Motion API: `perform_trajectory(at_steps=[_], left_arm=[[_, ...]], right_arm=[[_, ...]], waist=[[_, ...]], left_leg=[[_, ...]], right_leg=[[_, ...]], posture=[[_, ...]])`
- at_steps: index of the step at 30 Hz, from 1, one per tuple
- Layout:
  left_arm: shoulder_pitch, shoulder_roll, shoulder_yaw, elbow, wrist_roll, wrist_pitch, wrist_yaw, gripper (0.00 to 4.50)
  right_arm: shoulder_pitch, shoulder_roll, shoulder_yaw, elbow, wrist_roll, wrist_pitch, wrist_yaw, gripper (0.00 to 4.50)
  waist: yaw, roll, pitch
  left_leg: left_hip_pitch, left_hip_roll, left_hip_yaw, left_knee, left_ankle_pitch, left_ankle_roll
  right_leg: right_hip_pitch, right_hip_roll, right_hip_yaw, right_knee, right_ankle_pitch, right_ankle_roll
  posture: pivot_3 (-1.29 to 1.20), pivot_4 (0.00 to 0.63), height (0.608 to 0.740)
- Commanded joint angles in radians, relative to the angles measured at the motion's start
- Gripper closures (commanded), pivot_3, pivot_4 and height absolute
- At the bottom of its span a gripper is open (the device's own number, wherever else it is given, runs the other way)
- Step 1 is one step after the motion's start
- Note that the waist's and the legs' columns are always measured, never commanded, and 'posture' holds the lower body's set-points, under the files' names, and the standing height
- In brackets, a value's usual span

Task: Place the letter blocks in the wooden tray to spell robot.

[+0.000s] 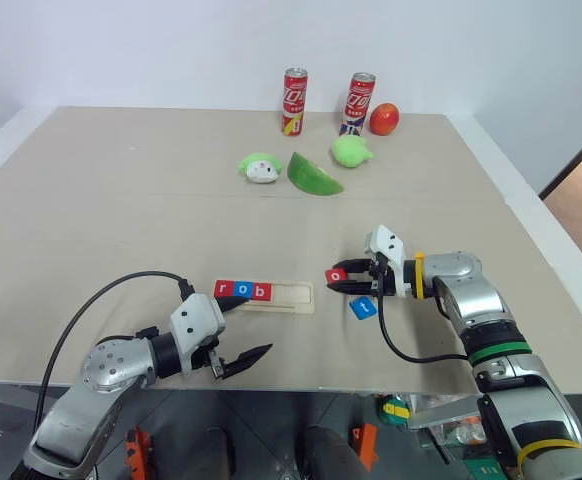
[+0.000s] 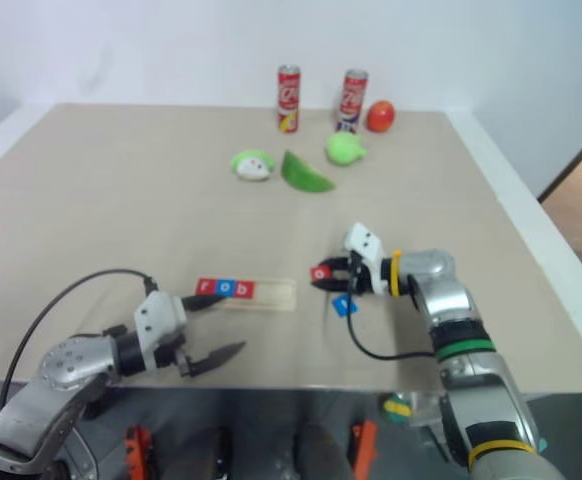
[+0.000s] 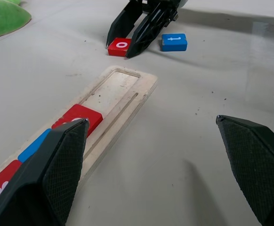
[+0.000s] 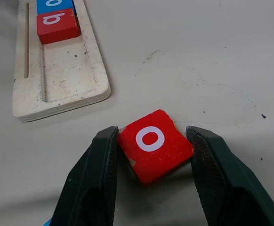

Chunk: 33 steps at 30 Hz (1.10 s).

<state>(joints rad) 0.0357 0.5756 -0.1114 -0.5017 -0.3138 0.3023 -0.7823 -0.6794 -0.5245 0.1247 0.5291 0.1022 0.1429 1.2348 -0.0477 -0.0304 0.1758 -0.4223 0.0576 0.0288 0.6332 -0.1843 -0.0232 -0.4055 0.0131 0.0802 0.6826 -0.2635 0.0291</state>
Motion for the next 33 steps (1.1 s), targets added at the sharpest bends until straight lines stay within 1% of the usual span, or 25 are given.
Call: perform_trajectory(at_steps=[1,6,10,12,14,16,18,23,29,33], left_arm=[[-0.005,0.003,0.026,-0.009,0.007,-0.029,0.012,0.00],[0.014,-0.017,0.072,0.005,0.021,-0.059,0.067,0.00],[0.031,-0.034,0.099,0.010,0.046,-0.093,0.111,0.00],[0.043,-0.050,0.109,0.009,0.048,-0.104,0.132,0.00],[0.057,-0.071,0.118,0.006,0.044,-0.107,0.154,0.00],[0.066,-0.085,0.117,0.008,0.040,-0.104,0.168,0.00],[0.071,-0.093,0.111,0.006,0.038,-0.100,0.169,0.00],[0.075,-0.120,0.108,-0.013,-0.035,-0.033,0.168,0.00],[0.066,-0.120,0.117,-0.050,-0.126,0.061,0.159,0.00],[0.059,-0.121,0.120,-0.063,-0.148,0.087,0.168,0.00]], right_arm=[[-0.039,-0.011,-0.022,-0.070,0.022,0.035,-0.022,2.84],[-0.026,0.009,-0.045,-0.303,0.064,0.228,-0.122,2.84],[0.063,0.034,-0.041,-0.582,0.075,0.431,-0.270,2.84],[0.130,0.072,-0.032,-0.731,0.084,0.534,-0.361,2.84],[0.202,0.141,-0.008,-0.854,0.078,0.621,-0.473,2.84],[0.236,0.198,0.023,-0.885,0.048,0.641,-0.562,2.84],[0.248,0.231,0.049,-0.892,0.030,0.650,-0.615,2.84],[0.262,0.286,0.106,-0.895,0.020,0.664,-0.695,2.84],[0.284,0.288,0.139,-0.899,0.028,0.678,-0.719,2.84],[0.305,0.272,0.149,-0.920,0.036,0.688,-0.719,2.84]], waist=[[0.000,0.000,0.000],[-0.001,0.001,0.000],[0.001,0.000,0.000],[0.003,0.000,0.000],[0.003,0.000,0.000],[0.001,0.000,0.000],[0.000,0.000,0.000],[0.000,-0.001,0.000],[0.000,-0.001,-0.001],[0.000,-0.001,-0.001]], left_leg=[[0.000,0.000,0.000,0.000,0.000,0.000],[-0.001,0.001,0.000,0.000,0.000,0.000],[-0.002,0.001,-0.002,-0.002,0.000,0.000],[-0.002,0.001,-0.002,-0.002,-0.001,-0.001],[-0.002,0.000,-0.002,-0.003,-0.001,-0.001],[-0.003,0.000,-0.002,-0.003,-0.001,-0.002],[-0.003,0.000,-0.001,-0.003,-0.001,-0.002],[-0.002,0.000,0.000,0.000,-0.001,-0.002],[-0.003,0.000,-0.001,0.000,-0.001,-0.002],[-0.003,0.000,-0.001,-0.001,-0.001,-0.002]], right_leg=[[0.000,0.000,0.000,0.000,0.000,0.000],[-0.002,0.001,0.000,0.000,0.000,0.000],[-0.002,0.001,-0.001,0.000,-0.001,0.000],[-0.002,0.001,-0.001,0.000,-0.002,0.000],[-0.002,0.000,-0.001,0.000,-0.003,0.001],[-0.003,-0.001,0.000,0.000,-0.004,0.001],[-0.003,-0.001,0.001,0.000,-0.003,0.001],[-0.002,-0.001,0.000,0.000,-0.002,0.000],[-0.003,-0.001,0.000,0.000,-0.002,0.001],[-0.003,0.000,-0.001,0.000,-0.003,0.001]], posture=[[0.00,0.150,0.740],[0.00,0.150,0.740],[0.00,0.150,0.740],[0.00,0.150,0.740],[0.00,0.150,0.740],[0.00,0.150,0.740],[0.00,0.150,0.740],[0.00,0.150,0.740],[0.00,0.150,0.740],[0.00,0.150,0.740]])
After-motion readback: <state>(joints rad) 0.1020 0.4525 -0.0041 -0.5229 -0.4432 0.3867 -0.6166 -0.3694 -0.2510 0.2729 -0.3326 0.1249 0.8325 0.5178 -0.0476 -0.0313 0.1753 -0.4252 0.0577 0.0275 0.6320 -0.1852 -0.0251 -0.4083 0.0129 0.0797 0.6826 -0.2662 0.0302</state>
